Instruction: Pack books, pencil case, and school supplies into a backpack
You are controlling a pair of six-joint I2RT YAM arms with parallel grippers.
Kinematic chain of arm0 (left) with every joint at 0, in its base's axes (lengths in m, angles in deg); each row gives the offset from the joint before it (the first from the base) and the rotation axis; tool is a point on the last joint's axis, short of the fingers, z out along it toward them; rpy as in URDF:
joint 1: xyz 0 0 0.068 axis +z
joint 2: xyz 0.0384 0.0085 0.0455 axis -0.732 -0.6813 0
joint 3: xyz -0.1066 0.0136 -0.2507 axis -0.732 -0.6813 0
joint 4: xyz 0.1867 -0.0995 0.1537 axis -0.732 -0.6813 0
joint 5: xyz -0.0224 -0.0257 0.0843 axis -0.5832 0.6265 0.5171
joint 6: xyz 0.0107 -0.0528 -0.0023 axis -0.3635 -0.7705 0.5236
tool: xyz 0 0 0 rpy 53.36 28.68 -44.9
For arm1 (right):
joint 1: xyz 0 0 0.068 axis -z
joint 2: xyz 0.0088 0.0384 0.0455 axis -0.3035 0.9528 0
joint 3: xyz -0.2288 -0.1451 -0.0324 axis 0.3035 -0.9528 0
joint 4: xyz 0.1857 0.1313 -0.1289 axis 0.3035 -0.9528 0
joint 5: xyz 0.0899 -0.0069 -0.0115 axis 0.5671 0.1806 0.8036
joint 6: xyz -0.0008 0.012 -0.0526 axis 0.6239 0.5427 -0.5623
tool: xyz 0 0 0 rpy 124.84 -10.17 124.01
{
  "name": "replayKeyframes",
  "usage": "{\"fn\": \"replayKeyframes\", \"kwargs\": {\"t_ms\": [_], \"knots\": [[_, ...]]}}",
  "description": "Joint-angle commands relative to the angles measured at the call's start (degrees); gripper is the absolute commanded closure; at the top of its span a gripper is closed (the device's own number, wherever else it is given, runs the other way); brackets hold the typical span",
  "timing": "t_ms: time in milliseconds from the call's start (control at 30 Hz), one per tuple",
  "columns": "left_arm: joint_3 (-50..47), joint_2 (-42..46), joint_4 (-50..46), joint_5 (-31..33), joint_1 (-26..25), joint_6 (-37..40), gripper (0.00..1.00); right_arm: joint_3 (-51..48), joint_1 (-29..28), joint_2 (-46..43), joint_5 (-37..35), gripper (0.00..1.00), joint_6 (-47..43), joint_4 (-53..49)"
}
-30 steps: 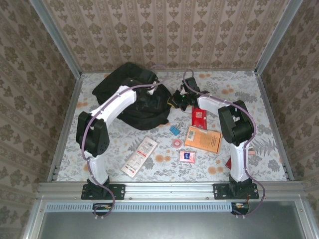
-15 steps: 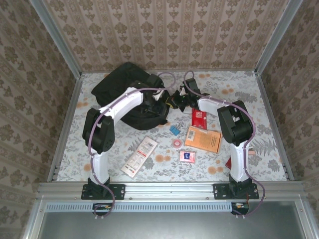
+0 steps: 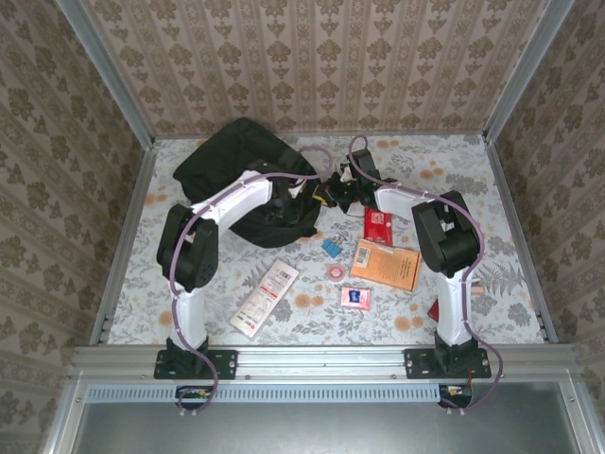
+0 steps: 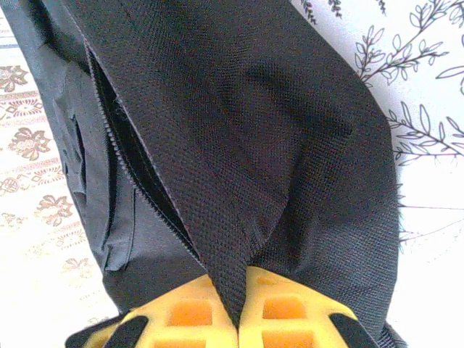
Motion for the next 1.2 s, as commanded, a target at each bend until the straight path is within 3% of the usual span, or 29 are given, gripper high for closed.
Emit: {"fn": "replayKeyframes", "kwargs": {"t_ms": [0, 67, 300, 433, 500, 633, 767, 933, 1167], "knots": [[-0.98, 1.73, -2.09, 2.68, 1.64, 0.88, 0.9, -0.66, 0.86, -2.39, 1.76, 1.0, 1.18, 2.9], [-0.87, 3.54, -1.51, 3.36, 2.03, 0.72, 1.0, -0.9, 0.87, -2.56, 1.79, 1.0, 1.03, 3.0], [-1.38, 12.23, 1.37, 5.0, 4.1, -1.16, 1.0, -2.28, 1.08, -4.15, 0.62, 1.0, -0.65, 1.86], [-3.6, 17.05, 3.86, 4.97, 4.37, -1.98, 1.0, -2.4, 0.98, -5.12, 0.66, 0.88, -0.98, 1.73], [-4.38, 18.52, 4.57, 4.19, 4.46, -2.09, 1.0, -1.96, 0.83, -5.6, 0.7, 0.68, -1.25, 1.35], [-5.71, 19.76, 5.2, 3.78, 4.46, -2.42, 1.0, -0.51, 0.46, -6.72, -0.32, 0.64, -2.54, -1.3], [-7.27, 21.04, 6.09, 2.88, 4.43, -2.44, 1.0, 1.75, 0.5, -9.84, -4.62, 0.45, -5.68, -8.3], [-8.67, 22.53, 6.73, 2.29, 4.37, -2.22, 1.0, 8.37, 0.39, -11.69, -7.74, 0.41, -4.52, -18.85], [-8.79, 22.94, 7.08, 2.03, 4.37, -2.27, 1.0, 16.67, -3.23, -7.45, -5.33, 0.34, 5.03, -22.14]]}}
